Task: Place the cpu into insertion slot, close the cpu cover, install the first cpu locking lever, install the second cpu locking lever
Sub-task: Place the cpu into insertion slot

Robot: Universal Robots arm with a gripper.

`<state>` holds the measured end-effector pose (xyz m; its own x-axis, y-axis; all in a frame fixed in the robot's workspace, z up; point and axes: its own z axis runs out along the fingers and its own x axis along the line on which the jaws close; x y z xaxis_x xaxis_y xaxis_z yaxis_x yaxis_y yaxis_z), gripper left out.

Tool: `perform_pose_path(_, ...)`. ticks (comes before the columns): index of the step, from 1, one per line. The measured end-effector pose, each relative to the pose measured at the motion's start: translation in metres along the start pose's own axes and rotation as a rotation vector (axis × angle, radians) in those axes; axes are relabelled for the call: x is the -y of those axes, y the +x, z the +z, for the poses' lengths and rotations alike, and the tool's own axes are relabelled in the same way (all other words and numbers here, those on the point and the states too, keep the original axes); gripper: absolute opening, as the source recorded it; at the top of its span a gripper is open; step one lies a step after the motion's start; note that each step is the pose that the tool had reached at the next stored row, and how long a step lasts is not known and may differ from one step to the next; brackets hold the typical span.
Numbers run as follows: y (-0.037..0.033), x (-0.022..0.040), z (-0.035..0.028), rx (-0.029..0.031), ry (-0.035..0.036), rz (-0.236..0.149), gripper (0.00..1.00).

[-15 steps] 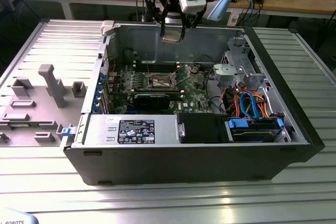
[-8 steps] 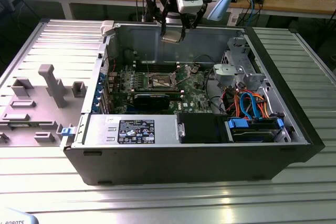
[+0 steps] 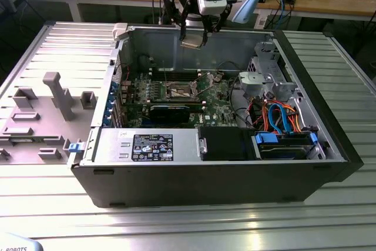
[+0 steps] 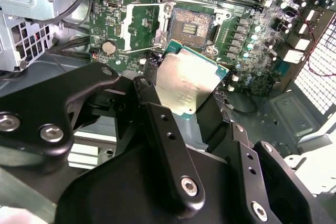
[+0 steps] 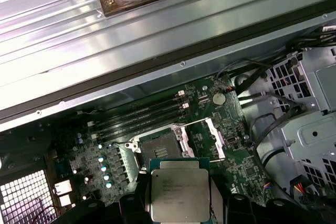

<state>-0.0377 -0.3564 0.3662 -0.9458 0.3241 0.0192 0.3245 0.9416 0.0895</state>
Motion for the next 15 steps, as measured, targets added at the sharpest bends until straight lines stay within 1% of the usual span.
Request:
perform_pose_path(2, 0.0, 0.0, 0.0, 0.0006, -0.0002, 0.007, 0.54)
perform_pose_path(3, 0.0, 0.0, 0.0, 0.0016, -0.0004, 0.018, 0.54)
perform_pose_path(5, 0.0, 0.0, 0.0001, 0.0058, -0.0012, 0.065, 0.54)
perform_pose_path(6, 0.0, 0.0, 0.0002, 0.009, -0.0017, 0.101, 0.54)
perform_pose_path(7, 0.0, 0.0001, 0.0002, 0.0101, -0.002, 0.114, 0.54)
perform_pose_path(10, 0.0002, 0.0001, 0.0003, 0.0115, -0.0024, 0.129, 0.54)
perform_pose_path(15, 0.0004, 0.0001, 0.0003, 0.0118, -0.0025, 0.132, 0.54)
